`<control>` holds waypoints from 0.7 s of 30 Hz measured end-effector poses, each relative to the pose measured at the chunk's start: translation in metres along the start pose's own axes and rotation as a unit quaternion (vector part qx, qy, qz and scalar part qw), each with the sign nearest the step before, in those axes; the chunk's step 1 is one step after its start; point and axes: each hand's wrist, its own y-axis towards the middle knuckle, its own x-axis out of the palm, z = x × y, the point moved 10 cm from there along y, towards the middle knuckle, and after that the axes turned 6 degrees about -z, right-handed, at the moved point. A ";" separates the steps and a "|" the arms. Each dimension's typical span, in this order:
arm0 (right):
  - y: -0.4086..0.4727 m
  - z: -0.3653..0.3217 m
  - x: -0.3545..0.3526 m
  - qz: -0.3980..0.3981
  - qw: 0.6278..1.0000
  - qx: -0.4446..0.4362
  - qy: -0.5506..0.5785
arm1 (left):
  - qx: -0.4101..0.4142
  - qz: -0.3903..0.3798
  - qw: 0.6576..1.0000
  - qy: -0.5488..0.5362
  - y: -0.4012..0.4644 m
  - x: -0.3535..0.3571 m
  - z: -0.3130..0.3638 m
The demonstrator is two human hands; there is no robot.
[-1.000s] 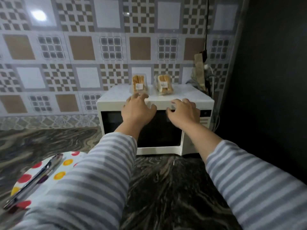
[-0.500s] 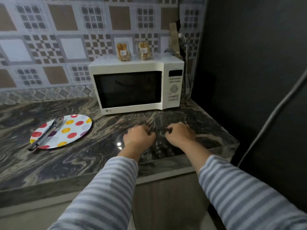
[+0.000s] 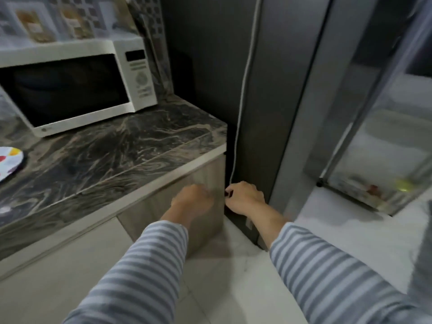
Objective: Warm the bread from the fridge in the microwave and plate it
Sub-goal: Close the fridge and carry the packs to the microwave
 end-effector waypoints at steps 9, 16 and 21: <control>-0.061 0.223 -0.052 0.063 0.985 0.157 0.039 | 0.166 -0.107 0.979 0.051 0.003 0.126 0.209; -0.108 0.414 -0.101 0.102 0.961 0.244 0.083 | 0.261 -0.173 0.947 0.068 0.000 0.220 0.401; -0.135 0.532 -0.132 0.113 0.946 0.286 0.105 | 0.299 -0.192 0.931 0.086 0.003 0.284 0.514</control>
